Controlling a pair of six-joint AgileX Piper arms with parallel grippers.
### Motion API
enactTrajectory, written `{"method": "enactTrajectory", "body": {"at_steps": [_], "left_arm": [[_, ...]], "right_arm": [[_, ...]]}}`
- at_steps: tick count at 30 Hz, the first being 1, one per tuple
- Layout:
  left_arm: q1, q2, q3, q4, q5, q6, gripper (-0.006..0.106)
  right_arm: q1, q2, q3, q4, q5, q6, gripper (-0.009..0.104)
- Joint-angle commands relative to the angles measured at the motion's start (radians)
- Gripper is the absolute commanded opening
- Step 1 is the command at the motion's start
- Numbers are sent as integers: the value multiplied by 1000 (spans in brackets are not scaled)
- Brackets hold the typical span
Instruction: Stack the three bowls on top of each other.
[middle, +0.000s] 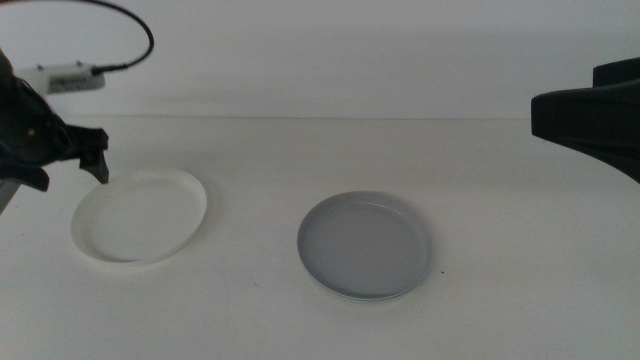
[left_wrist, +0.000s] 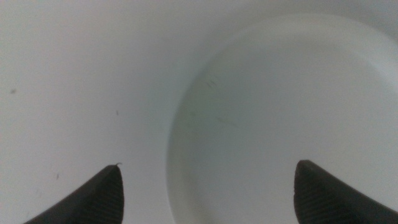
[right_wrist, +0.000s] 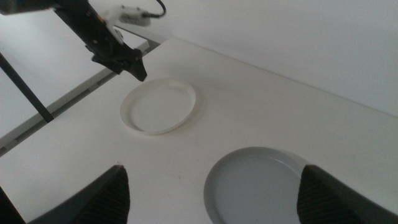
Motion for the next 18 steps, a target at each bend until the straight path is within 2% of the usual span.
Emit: {"method": "enactTrajectory", "body": {"at_steps": [1,9,12,15,18], "left_arm": [[3,45,-11,17,-54,6,94],[5,158,-11,7,-64,3,93],[5,188,-11,5,-60,1,89],[5,205,-11,3,-49,-1,79],[5,208,-11,5,-45,-4,59]], "right_arm": [[0,-3,6,2,-6,-3,93],[0,-3,6,2,-6,-3,93],[0,-3,6,2,-6,-3,93],[0,-3,6,2,-6,-3,93],[0,-3,6,2,-6,-3,93]]}}
